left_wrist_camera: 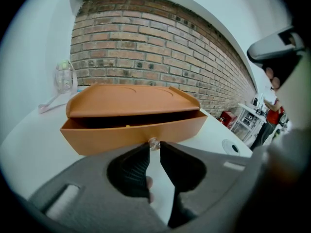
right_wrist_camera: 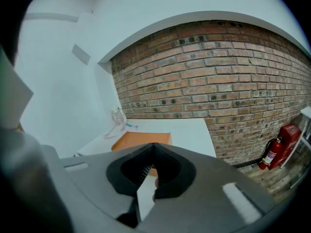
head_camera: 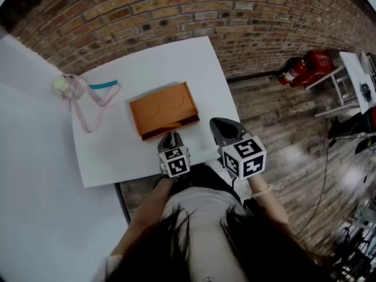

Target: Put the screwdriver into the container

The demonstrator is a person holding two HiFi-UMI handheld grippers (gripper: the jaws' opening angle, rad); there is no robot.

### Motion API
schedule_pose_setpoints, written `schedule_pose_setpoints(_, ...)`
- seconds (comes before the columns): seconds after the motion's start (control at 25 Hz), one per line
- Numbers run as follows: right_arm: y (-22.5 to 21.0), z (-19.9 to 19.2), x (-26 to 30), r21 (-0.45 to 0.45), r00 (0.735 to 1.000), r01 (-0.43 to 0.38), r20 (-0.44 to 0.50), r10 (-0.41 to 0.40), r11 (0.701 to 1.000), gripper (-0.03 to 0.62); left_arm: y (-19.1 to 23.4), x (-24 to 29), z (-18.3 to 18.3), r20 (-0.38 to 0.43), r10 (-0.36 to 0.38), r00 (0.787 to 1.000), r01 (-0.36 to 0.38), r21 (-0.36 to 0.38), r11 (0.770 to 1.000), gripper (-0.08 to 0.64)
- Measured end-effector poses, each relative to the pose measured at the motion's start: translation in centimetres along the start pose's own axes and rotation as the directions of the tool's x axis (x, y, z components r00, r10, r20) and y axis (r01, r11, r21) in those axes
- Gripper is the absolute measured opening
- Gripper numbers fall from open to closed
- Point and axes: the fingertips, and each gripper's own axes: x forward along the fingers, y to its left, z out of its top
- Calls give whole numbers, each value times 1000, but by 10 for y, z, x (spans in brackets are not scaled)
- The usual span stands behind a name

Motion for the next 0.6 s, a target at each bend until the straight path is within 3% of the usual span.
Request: schedule_pose_setpoints(0.6, -1, 10, 14, -7, 1000, -1, 1, 1, 1000, 6, 7, 12, 14, 8, -6, 1000, 6, 4, 1000, 66)
